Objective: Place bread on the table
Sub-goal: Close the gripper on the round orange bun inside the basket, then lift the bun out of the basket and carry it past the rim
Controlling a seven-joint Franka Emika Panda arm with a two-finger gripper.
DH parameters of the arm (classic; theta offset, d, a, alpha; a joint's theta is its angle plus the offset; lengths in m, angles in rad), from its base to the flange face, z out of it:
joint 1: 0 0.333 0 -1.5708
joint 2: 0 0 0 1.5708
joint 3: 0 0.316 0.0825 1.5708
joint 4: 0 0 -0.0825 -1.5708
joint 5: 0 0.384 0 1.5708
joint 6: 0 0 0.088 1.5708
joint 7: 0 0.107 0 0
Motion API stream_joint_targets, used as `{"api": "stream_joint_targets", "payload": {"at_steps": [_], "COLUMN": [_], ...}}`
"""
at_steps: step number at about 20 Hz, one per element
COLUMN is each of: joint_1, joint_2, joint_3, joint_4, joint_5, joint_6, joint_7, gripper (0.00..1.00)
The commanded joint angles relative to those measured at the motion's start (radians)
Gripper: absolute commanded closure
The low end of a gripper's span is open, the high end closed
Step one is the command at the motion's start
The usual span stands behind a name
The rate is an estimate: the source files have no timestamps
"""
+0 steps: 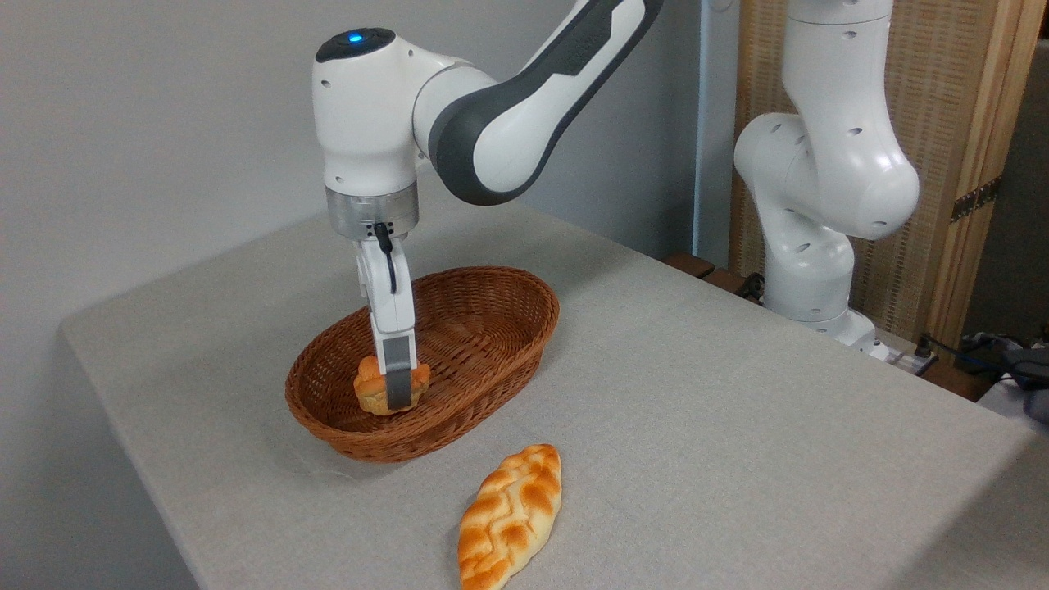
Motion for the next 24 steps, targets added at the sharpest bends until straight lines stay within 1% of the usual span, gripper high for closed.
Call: {"api": "stream_joint_targets", "payload": {"at_steps": [1,3,7,11,13,15,16,18,19,22,24], "joint_1": [-0.006,-0.008,-0.008,-0.006,-0.006,-0.005,0.001,0.014,0.024,0.026,0.028], "joint_2": [-0.013,-0.014,-0.017,-0.052,-0.076,-0.097,-0.109,-0.141,-0.163,-0.207,-0.217], "joint_3": [0.010,0.008,0.010,0.013,0.019,0.022,0.022,0.030,0.049,0.097,0.123], "joint_4": [-0.007,-0.007,-0.006,-0.003,0.000,0.006,0.014,0.023,0.023,0.023,0.023], "joint_5": [-0.005,-0.005,-0.005,-0.010,-0.016,-0.046,-0.065,-0.068,-0.070,-0.065,-0.060], "joint_6": [0.011,0.007,0.007,0.001,-0.012,-0.025,-0.045,-0.099,-0.131,-0.218,-0.258], "joint_7": [0.014,0.014,0.013,0.010,0.008,0.005,0.003,0.005,0.006,0.007,0.003], "gripper": [0.66,0.68,0.68,0.67,0.66,0.65,0.64,0.60,0.60,0.60,0.60]}}
